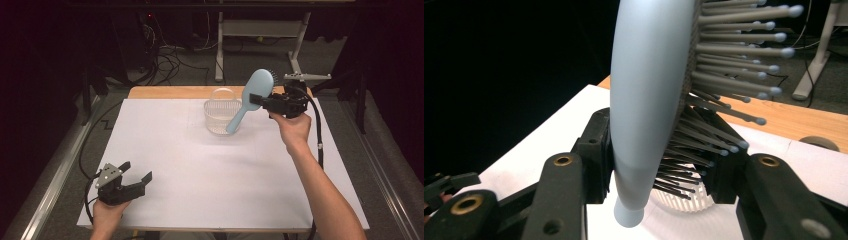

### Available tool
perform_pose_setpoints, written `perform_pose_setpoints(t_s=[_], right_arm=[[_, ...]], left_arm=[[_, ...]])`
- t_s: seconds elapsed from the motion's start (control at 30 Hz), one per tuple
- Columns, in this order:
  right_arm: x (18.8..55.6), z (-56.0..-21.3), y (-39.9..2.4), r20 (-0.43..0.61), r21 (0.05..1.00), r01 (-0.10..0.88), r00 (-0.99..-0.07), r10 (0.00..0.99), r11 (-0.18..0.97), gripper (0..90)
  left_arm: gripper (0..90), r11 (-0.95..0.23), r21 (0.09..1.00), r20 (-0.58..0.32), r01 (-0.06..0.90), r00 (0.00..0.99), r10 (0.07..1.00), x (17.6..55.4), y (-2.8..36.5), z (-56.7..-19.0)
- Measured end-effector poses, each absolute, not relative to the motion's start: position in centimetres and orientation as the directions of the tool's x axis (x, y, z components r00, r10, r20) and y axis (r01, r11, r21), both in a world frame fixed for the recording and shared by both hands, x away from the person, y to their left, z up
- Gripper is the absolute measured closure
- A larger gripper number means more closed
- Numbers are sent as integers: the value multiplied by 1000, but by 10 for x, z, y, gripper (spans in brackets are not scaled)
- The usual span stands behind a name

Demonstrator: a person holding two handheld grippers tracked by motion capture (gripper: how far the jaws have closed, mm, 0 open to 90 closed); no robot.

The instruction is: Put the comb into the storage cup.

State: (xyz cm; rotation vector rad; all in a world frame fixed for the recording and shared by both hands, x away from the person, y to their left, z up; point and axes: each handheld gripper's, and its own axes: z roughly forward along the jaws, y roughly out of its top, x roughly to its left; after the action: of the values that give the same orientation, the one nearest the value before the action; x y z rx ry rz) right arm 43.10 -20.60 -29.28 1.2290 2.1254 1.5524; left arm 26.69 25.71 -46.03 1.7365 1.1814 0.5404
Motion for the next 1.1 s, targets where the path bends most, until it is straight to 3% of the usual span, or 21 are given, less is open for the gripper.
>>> perform_pose_setpoints(t_s=[1.1], right_arm=[[466,-275,-180,265,887,460,-576,773,39,548]], left_arm=[[114,-107,874,-134,475,446,885,267,258,-461]])
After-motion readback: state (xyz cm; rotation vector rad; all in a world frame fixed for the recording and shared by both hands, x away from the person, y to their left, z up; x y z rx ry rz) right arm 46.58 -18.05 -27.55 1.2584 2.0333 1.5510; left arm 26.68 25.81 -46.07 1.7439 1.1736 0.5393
